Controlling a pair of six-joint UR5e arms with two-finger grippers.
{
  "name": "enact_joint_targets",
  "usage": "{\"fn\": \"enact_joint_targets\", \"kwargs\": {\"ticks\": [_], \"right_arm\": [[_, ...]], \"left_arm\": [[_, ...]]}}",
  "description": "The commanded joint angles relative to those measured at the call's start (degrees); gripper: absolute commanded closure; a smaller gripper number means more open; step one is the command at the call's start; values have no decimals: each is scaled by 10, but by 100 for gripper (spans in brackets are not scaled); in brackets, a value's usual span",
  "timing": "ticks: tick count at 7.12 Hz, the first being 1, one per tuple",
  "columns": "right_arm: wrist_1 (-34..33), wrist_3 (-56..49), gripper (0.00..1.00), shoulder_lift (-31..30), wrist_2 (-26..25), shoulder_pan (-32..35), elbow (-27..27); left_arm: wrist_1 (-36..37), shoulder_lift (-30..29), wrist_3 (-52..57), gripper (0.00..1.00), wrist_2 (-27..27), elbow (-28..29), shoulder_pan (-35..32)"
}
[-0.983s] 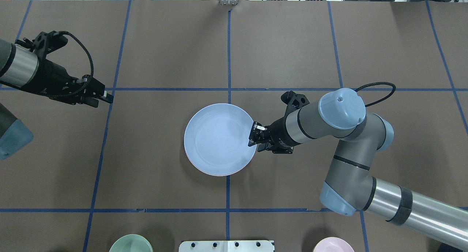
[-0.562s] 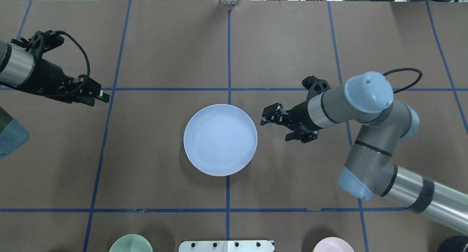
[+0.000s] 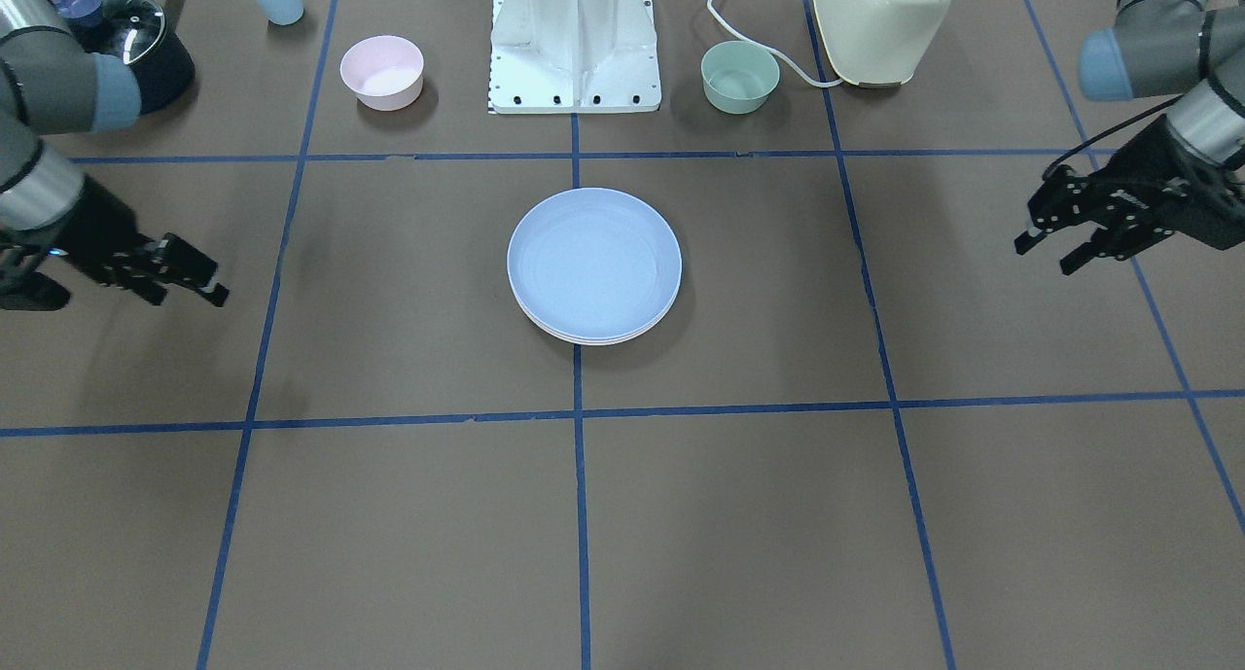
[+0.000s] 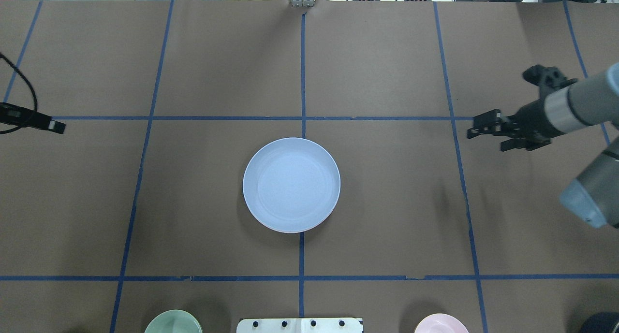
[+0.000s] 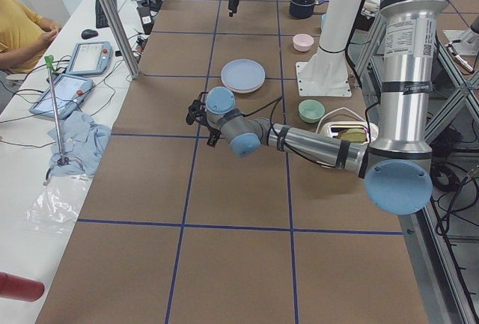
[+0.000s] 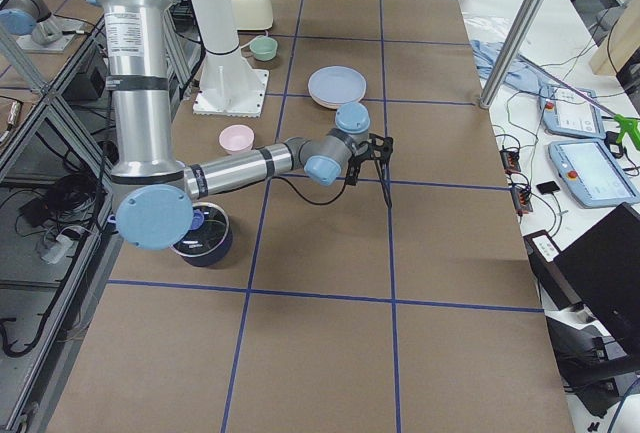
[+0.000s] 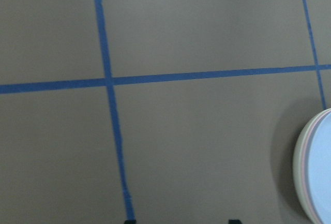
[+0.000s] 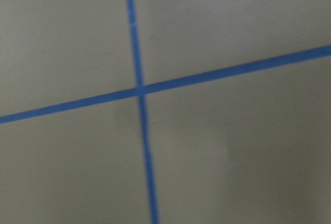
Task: Stack three plates with pink and blue
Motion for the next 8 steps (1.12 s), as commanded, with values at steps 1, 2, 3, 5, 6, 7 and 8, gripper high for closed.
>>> {"fn": "enact_joint_targets", "kwargs": {"ticks": [1,2,3,5,6,7,8], "right_arm": [[-101,-239,0,-52,60,152,-9],[-198,-371,0,-52,55,200,-11],[-304,-501,0,-44,46,231,-13],[-398,-547,0,-5,33,258,-12],[-400,-546,0,-7,34,259,-14],[-398,-545,0,-10,35,259,-14],[-392,-545,0,-9,37,259,-28]], "left_arm": [[2,30,245,28,-3,67,-121],[9,26,294,26,-1,108,-164],[15,26,319,1,12,125,-172],[35,21,330,1,46,136,-182],[68,11,329,1,45,132,-184],[79,7,328,1,44,128,-184],[88,0,328,1,43,122,-185]]}}
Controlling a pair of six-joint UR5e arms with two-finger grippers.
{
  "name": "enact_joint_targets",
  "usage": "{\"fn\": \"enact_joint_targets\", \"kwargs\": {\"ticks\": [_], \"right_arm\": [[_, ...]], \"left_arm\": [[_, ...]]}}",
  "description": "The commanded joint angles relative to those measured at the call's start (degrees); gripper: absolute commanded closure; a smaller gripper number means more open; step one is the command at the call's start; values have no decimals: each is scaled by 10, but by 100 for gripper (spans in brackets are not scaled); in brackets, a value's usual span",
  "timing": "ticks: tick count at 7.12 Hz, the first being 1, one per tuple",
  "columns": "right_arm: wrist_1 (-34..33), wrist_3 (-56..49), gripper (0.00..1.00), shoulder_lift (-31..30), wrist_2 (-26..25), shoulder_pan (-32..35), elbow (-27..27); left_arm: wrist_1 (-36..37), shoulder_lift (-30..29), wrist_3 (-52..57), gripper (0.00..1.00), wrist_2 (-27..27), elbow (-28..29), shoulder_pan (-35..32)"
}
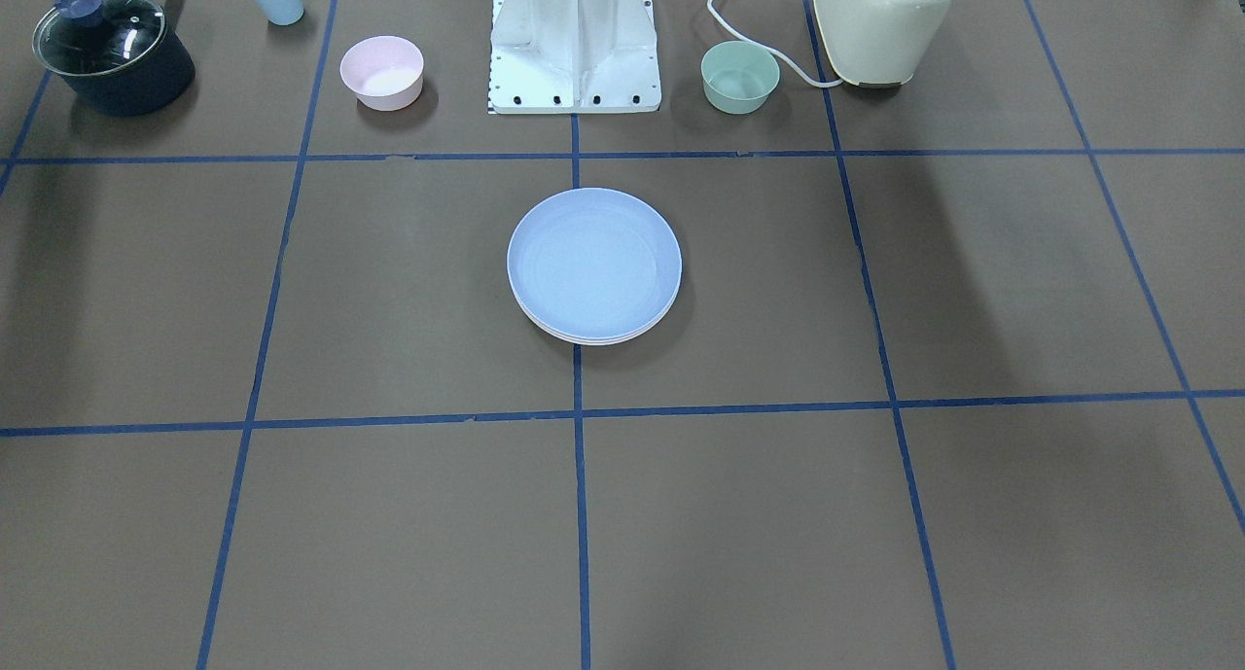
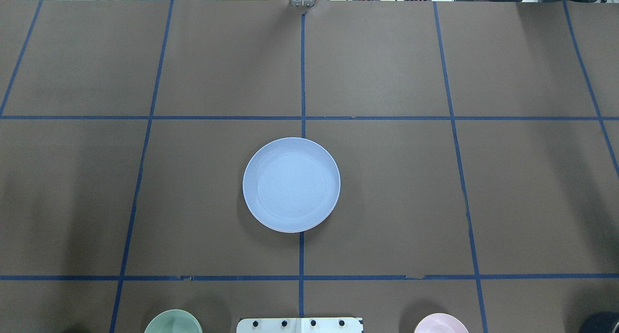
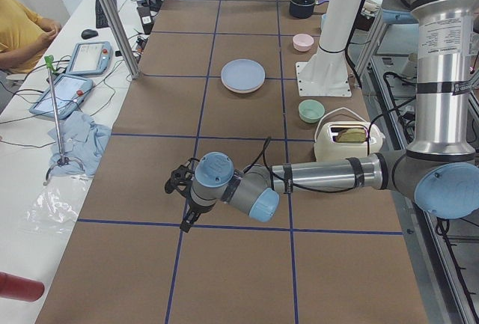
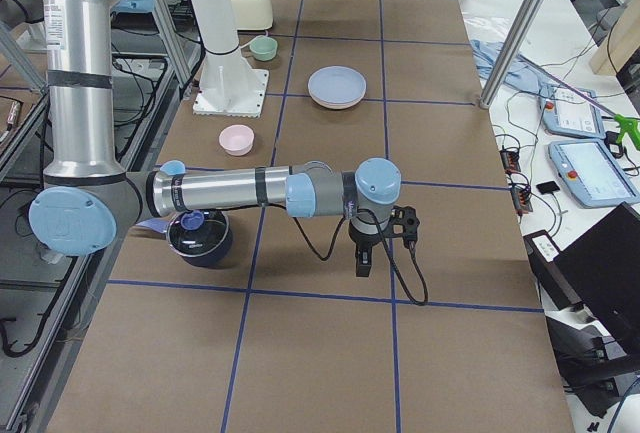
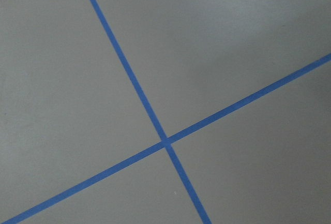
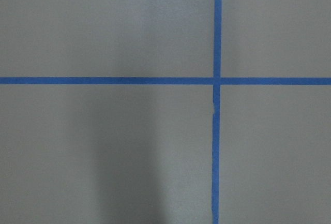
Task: Stack three plates with pink and blue
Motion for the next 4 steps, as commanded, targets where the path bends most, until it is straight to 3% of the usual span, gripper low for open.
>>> {"fn": "enact_joint_targets", "kwargs": {"ticks": [1,4], "right_arm": [[4,-1,0,0,0,0,-13],[2,9,0,4,2,-3,-20]], "left_arm": [[14,9,-7,1,4,-21,-5],[13,9,-10,1,22,-28,-5]]}}
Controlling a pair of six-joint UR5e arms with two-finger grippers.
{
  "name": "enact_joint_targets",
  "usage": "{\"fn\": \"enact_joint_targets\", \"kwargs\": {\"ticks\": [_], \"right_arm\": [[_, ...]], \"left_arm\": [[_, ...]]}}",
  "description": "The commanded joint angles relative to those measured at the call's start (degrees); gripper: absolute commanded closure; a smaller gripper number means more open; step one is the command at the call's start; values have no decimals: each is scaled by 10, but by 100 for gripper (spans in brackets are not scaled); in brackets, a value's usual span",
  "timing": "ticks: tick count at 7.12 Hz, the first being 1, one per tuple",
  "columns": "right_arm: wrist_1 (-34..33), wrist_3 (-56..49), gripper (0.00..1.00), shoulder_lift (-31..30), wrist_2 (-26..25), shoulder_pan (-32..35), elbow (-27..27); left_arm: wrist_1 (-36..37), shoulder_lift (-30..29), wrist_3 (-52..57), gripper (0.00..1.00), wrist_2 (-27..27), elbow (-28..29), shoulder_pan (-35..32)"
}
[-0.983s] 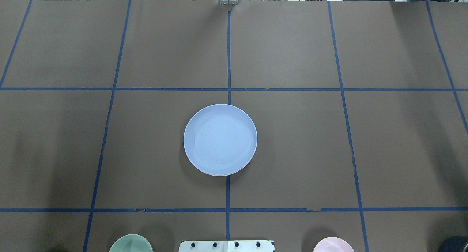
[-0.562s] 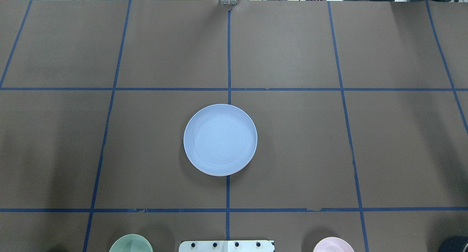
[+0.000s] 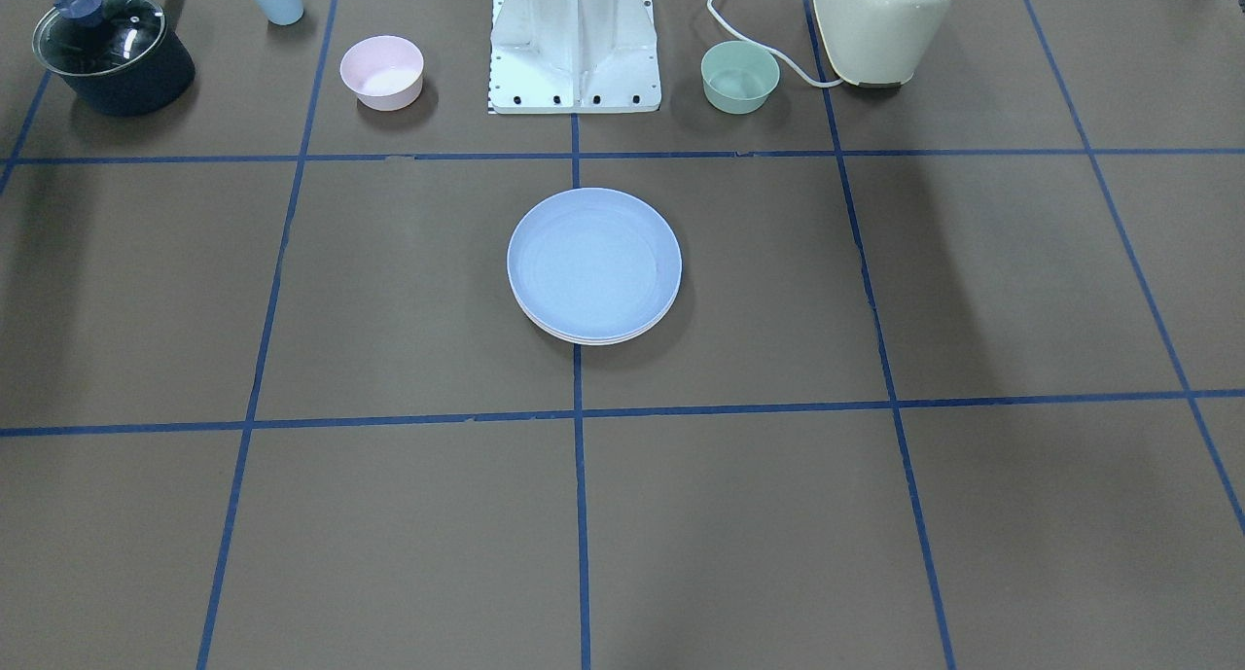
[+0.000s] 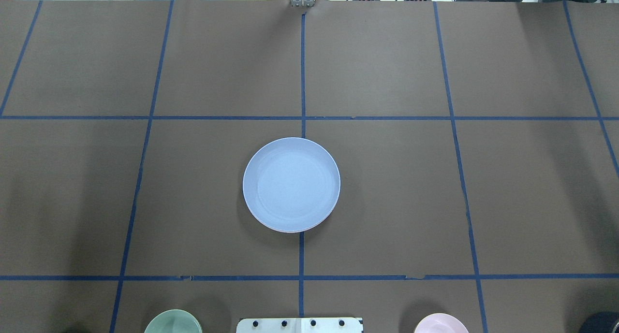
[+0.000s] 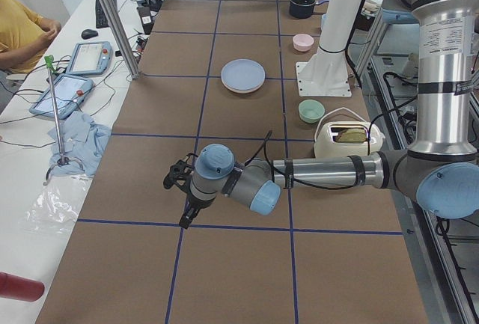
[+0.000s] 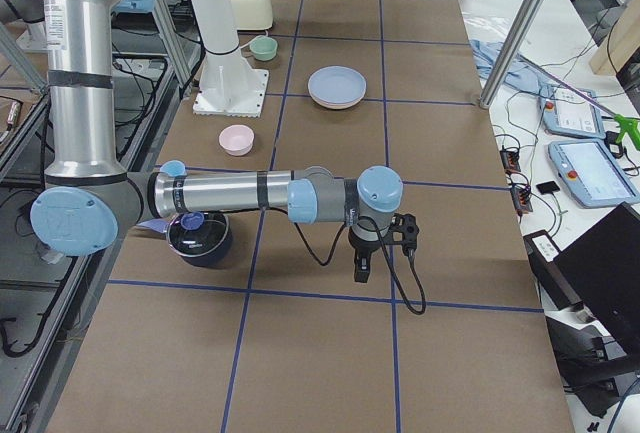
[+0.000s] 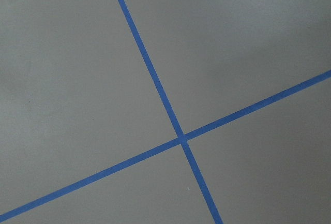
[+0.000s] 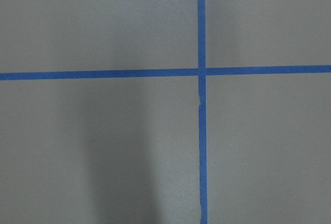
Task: Stack three plates with pink and blue
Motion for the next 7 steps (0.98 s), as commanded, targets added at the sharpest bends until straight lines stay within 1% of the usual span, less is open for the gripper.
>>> {"fn": "enact_joint_targets", "kwargs": {"ticks": [1,3,7], "right_arm": [[6,2,0,6,2,-1,-17],[43,2,0,11,3,-1,-45],[50,2,0,11,4,-1,-42]], "left_arm": [[-4,-2,1,1,5,7,0],[-3,-3,-1,1,5,5,0],[-3,-7,0,1,5,1,0]]}}
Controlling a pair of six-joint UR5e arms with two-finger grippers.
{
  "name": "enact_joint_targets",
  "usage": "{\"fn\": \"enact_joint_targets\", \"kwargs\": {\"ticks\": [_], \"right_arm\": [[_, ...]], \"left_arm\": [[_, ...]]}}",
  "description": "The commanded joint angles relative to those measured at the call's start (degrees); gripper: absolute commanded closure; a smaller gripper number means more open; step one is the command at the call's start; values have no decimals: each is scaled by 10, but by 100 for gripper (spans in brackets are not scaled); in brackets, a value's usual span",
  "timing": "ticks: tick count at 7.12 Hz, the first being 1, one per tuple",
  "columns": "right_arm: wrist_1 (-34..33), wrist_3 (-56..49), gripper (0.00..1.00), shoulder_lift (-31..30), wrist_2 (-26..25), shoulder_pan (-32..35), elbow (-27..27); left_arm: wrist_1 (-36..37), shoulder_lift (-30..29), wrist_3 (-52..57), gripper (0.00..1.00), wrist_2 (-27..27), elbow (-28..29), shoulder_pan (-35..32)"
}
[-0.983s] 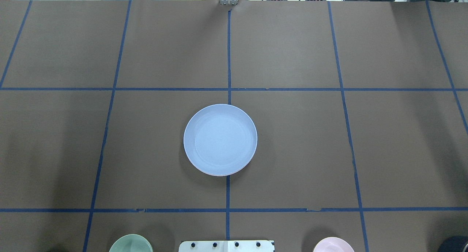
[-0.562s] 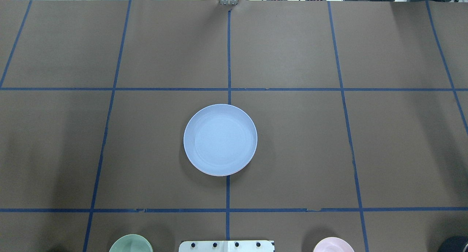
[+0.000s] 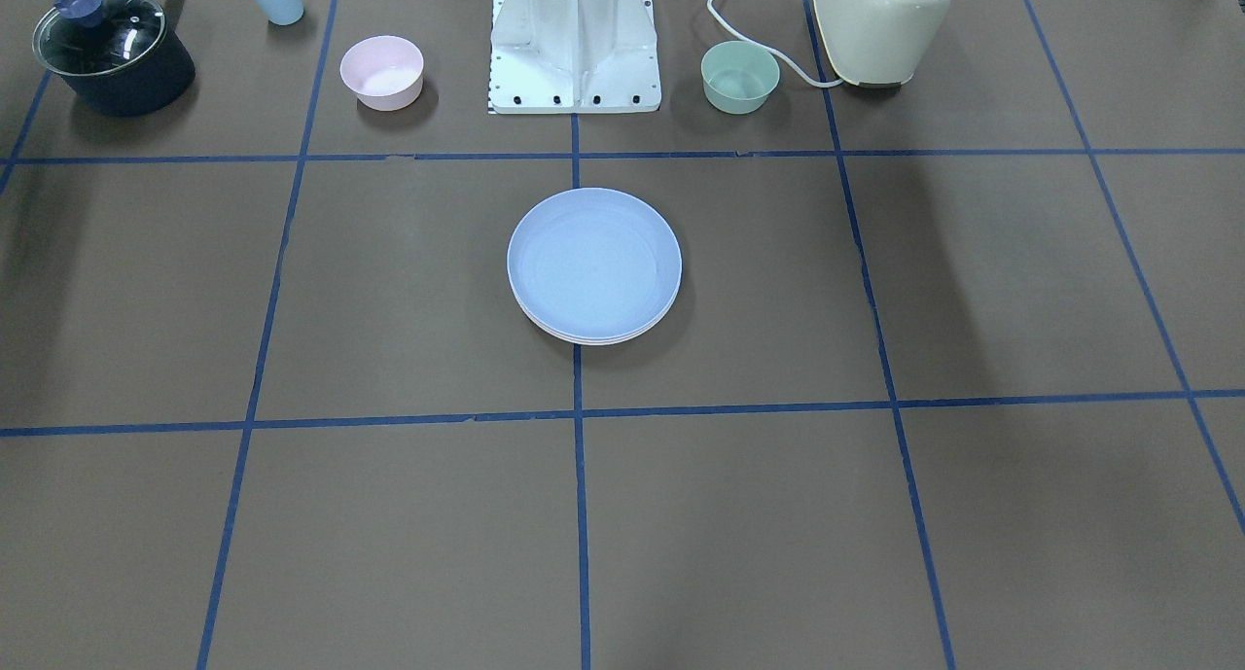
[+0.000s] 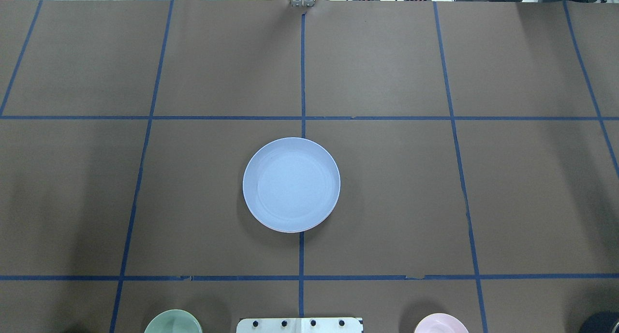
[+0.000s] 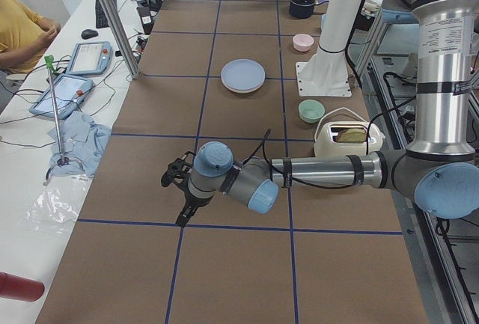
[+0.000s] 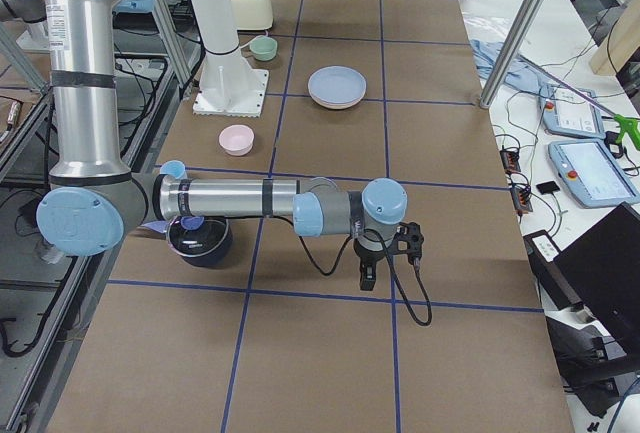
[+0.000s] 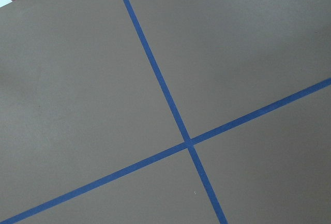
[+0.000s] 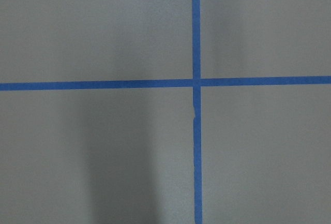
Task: Stack three plates with pink and blue
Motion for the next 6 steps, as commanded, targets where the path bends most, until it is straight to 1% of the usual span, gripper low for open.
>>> {"fn": "enact_joint_targets", "kwargs": {"ticks": [1,6], "right_arm": [[2,1,0,0,-1,0,1],[1,-1,0,0,0,0,1]], "left_arm": [[0,-1,0,1,-1,-1,0],[0,-1,-1,1,-1,-7,0]]}}
